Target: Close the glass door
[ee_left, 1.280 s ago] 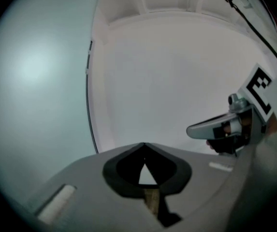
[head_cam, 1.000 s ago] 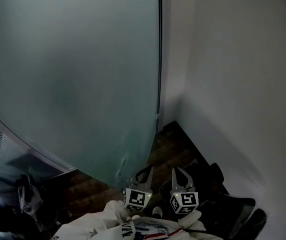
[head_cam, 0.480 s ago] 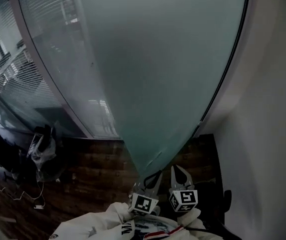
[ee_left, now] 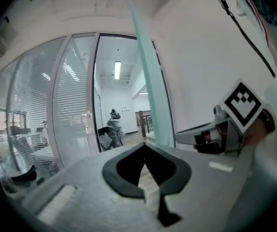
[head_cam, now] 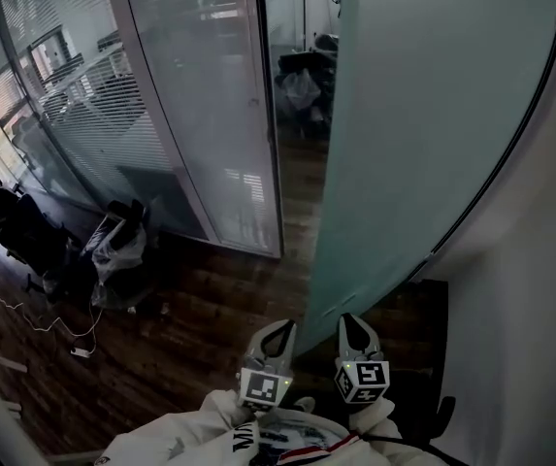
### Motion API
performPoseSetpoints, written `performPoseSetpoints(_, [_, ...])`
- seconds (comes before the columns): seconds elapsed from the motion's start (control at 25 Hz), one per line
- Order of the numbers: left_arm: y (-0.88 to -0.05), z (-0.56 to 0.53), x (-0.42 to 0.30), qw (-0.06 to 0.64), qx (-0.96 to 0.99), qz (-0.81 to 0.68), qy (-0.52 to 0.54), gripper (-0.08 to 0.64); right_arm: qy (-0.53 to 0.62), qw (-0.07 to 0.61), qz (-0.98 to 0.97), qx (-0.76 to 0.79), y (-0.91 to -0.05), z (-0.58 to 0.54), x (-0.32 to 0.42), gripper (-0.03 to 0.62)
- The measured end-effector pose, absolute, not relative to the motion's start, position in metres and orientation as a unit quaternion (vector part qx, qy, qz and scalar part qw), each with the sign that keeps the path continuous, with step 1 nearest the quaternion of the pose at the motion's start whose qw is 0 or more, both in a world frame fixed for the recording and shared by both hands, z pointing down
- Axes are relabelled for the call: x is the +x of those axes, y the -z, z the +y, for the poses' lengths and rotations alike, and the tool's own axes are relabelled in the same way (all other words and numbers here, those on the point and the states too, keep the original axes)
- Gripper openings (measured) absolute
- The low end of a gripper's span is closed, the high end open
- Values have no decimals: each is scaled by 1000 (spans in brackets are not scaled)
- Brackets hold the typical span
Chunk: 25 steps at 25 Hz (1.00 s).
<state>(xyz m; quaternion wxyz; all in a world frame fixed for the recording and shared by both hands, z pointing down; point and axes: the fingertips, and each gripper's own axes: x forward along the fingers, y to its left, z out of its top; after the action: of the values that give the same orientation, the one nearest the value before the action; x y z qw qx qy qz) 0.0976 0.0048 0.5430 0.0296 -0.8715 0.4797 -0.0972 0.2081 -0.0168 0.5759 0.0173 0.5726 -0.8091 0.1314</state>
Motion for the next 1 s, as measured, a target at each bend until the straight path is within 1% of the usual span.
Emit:
performPoseSetpoints(0.12, [-541, -4, 84, 32, -863, 495, 90, 3, -121, 25, -820, 559, -578, -24, 206, 60])
performPoseSetpoints(0.16, [-538, -6, 83, 33, -862, 498, 89, 2, -116, 28, -824, 554, -579, -26, 206, 85])
performPoseSetpoints(0.24, [-533, -8, 82, 33, -860, 501, 89, 2, -105, 40, -834, 541, -583, -30, 208, 166])
performPoseSetpoints(0.28, [-532, -10, 82, 32, -860, 502, 90, 2, -100, 48, -838, 534, -585, -33, 208, 172])
performPoseSetpoints(0.48, [-545, -21, 77, 30, -857, 507, 89, 2, -88, 73, -856, 504, -594, -41, 203, 186])
performPoseSetpoints(0.6, [-543, -29, 80, 24, -858, 508, 75, 2, -95, 91, -866, 483, -603, -44, 196, 189])
performPoseSetpoints(0.72, [-537, -38, 82, 32, -862, 499, 87, 3, -82, 100, -866, 483, -600, -55, 186, 191])
performPoseSetpoints(0.76, [-536, -41, 82, 33, -862, 497, 91, 3, -80, 100, -865, 484, -600, -60, 184, 142])
performPoseSetpoints(0.8, [-536, -45, 80, 34, -862, 497, 94, 2, -81, 100, -865, 485, -602, -63, 182, 129])
performPoseSetpoints(1.0, [-543, -63, 70, 33, -861, 498, 95, 3, -88, 101, -870, 475, -607, -73, 174, 123])
